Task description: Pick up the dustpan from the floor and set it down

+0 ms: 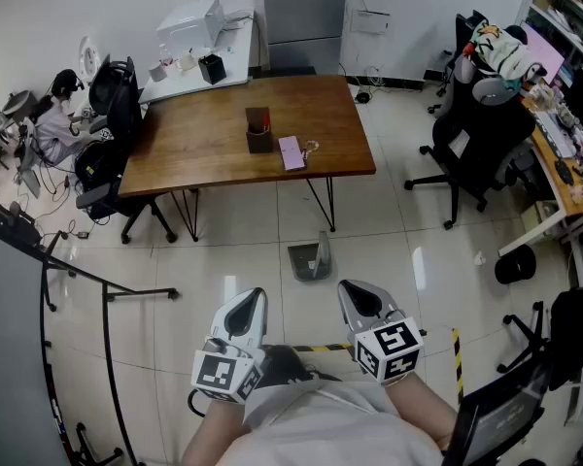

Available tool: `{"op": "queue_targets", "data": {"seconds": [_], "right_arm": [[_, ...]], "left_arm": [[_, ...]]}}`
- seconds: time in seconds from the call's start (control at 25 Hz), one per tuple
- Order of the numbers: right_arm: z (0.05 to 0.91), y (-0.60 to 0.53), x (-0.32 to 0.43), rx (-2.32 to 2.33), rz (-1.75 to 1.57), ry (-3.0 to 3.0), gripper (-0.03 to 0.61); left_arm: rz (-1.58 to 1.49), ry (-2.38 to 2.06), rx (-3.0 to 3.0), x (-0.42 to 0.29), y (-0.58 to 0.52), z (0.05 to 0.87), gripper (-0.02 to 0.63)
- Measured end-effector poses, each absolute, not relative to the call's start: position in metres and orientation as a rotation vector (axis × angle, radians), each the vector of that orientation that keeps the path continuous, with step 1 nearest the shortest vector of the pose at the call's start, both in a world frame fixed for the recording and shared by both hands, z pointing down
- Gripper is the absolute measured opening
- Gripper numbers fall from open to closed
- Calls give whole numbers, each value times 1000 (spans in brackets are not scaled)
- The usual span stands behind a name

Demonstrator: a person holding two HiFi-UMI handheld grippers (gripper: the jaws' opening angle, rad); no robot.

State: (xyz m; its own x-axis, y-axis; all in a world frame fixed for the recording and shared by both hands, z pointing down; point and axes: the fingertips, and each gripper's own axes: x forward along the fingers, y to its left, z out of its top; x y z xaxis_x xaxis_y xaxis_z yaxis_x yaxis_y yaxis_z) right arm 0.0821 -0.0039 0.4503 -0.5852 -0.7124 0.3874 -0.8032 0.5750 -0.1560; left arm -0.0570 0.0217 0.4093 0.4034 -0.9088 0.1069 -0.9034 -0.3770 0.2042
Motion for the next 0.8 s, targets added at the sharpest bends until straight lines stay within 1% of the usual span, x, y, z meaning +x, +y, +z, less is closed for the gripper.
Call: {"op": "queue_targets", "data": {"seconds": [0.28, 0.52, 0.64, 0.72, 0.8], "right_arm": [[473, -56, 70, 1261, 478, -2466, 2], [482, -113, 44, 1273, 477, -2410, 3], [499, -137, 33, 1257, 529, -2368, 8], [514, -146, 28, 1228, 576, -2337, 53], [531, -151, 28, 1215, 634, -2293, 118]], "left_arm": [[-28, -1561, 2429, -72, -29, 426, 15], [-33, -1460, 2484, -91, -100, 428, 15], [-30, -1413, 2512, -102, -134, 427, 15], [-31, -1394, 2509, -109, -151, 432, 15], [-28, -1381, 2493, -112, -162, 432, 15]]}}
